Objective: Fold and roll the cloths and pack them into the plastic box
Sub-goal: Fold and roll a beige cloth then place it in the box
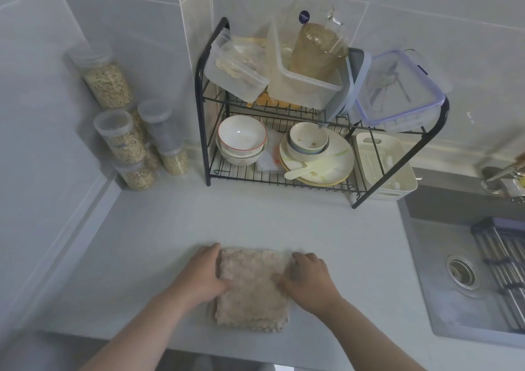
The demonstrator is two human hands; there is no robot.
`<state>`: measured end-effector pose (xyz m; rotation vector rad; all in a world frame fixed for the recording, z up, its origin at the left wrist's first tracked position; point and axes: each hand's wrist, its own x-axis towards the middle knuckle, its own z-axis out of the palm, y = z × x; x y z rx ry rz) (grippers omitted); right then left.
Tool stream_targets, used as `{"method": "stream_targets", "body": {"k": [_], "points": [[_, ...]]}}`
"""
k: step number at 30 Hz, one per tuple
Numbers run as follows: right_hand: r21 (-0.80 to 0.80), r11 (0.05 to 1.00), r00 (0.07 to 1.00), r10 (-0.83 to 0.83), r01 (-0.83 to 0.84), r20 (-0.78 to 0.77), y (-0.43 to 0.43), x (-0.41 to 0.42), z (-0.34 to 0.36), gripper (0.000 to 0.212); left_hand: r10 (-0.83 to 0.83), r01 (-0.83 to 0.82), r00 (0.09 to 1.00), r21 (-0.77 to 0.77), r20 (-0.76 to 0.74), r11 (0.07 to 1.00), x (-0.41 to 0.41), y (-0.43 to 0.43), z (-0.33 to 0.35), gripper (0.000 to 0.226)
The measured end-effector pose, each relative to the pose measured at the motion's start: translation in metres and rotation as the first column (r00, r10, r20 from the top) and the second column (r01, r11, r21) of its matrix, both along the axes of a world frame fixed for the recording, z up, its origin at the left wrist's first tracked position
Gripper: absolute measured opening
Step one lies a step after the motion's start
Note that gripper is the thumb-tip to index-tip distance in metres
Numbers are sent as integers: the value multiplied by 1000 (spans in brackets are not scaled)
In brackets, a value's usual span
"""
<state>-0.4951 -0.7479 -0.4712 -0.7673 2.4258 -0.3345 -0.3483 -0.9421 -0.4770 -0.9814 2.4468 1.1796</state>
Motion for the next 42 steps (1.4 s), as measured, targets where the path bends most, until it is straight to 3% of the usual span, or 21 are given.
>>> {"method": "stream_targets", "body": {"k": [3, 5, 9, 10, 12, 13, 15, 17, 20, 22, 24, 30, 34, 38, 42], "points": [[42, 999, 994, -9, 5, 113, 4, 3, -1, 53, 62, -52, 994, 109, -88, 993, 4, 0, -9, 60], [21, 1000, 992, 6, -9, 123, -2, 3, 0, 52, 73, -57, 990, 133, -118, 989, 5, -1, -7, 56], [9, 997, 990, 78, -79, 114, -12, -10, -1, 86, 53, -22, 983, 174, -178, 985, 1, -3, 0, 63], [4, 993, 988, 117, -118, 97, -14, -13, -2, 77, 61, -24, 983, 208, -174, 978, -1, -3, 0, 72], [-61, 987, 987, 149, -146, 58, -16, -13, -4, 40, 90, -42, 982, 273, -167, 961, -5, 1, 3, 90], [-106, 982, 987, 158, -155, 15, -16, -11, -4, 24, 87, -37, 979, 258, -186, 966, -7, 2, 5, 87], [-164, 967, 980, 185, -195, -74, -14, -7, -6, 16, -17, 39, 973, 91, -229, 995, -9, 3, 9, 57], [-225, 933, 953, 242, -280, -183, -9, -1, -11, 21, -212, 179, 959, -180, -186, 967, -5, 3, 11, 27], [-280, 877, 906, 311, -390, -287, 1, 6, -19, 41, -517, 372, 840, -518, -166, 770, 9, 8, -1, 22], [-298, 857, 896, 339, -420, -285, 7, 8, -21, 43, -628, 425, 761, -608, -160, 670, 19, 15, -8, 21], [-321, 843, 895, 358, -432, -265, 12, 7, -22, 43, -661, 433, 733, -642, -158, 633, 23, 18, -13, 22], [-408, 838, 932, 323, -363, -165, 38, 13, -21, 29, -627, 435, 745, -548, -226, 714, 42, 26, -12, 23], [-445, 849, 958, 269, -285, -100, 49, 22, -22, 32, -600, 412, 771, -554, -212, 724, 61, 37, -16, 42], [-390, 893, 974, 221, -223, -49, 49, 28, -24, 43, -494, 313, 829, -515, -261, 798, 65, 49, -20, 30], [-376, 906, 980, 193, -195, -42, 48, 28, -26, 32, -359, 231, 881, -383, -307, 895, 62, 61, -17, 46]]}}
